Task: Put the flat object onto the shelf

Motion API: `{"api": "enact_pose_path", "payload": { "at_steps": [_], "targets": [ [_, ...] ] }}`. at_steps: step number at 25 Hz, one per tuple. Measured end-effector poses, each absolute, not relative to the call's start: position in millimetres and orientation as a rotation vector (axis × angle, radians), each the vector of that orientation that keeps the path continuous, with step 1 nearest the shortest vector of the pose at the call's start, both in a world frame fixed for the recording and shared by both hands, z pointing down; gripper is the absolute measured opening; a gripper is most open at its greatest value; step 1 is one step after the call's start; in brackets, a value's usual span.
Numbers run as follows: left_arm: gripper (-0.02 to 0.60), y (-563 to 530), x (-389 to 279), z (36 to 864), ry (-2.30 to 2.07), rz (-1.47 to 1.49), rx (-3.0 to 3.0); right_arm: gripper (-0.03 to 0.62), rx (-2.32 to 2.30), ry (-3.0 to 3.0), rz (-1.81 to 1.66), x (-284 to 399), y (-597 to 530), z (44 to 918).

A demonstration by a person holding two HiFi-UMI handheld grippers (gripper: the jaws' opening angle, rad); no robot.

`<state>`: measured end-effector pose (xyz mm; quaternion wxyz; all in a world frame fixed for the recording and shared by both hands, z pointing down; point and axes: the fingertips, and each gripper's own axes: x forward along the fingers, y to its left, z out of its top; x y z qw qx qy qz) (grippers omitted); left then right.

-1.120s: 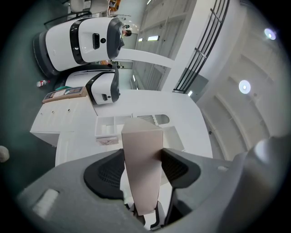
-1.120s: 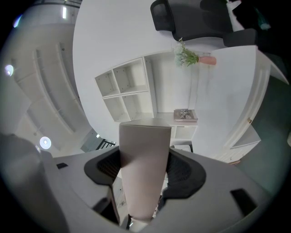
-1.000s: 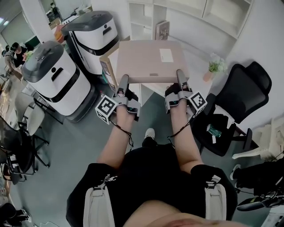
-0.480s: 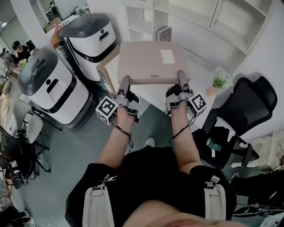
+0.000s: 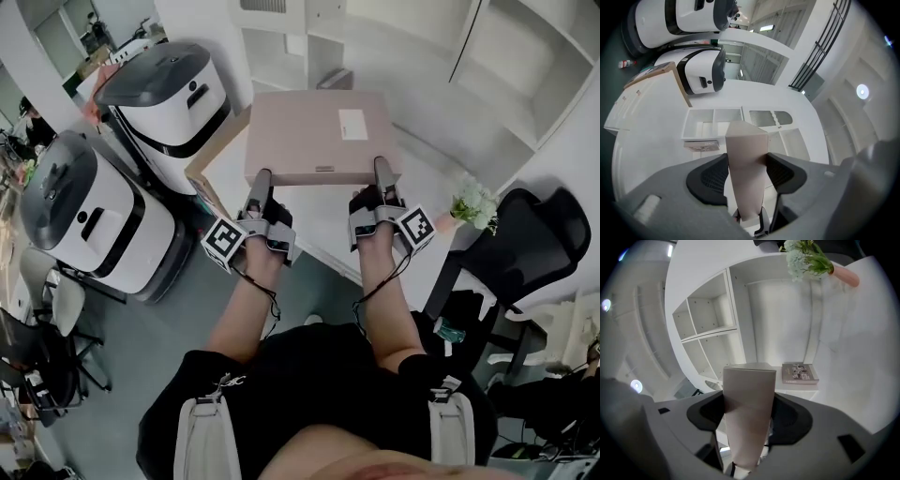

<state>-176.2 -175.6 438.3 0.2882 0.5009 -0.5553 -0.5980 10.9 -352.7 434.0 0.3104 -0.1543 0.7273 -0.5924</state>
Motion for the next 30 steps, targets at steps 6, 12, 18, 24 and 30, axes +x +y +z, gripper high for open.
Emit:
{"api": "enact_pose_path", "payload": {
  "at_steps": [6, 12, 18, 24, 30],
  "targets": [
    [0.262, -232, -198, 447, -1.438, -1.559, 1.32, 0.284, -0.441, 1.936, -1.518, -3, -400, 436],
    [0.261, -266, -201, 445, -1.377, -1.528, 1.366, 0.284, -0.509, 1.918, -1.486, 5, -416, 437],
    [0.262, -300, -193, 450, -1.288, -1.466, 1.401, 0.284, -0.621, 1.873, -1.442, 28, -427, 445],
    [0.261, -328, -199, 452, -1.194, -1.372, 1.431, 0.284, -0.703, 1.803, -1.37, 35, -429, 443],
    [0.261, -344, -218, 442, -1.107, -1.282, 1.504, 0.284, -0.782, 1.727, -1.301, 26, -417, 441]
  ]
}}
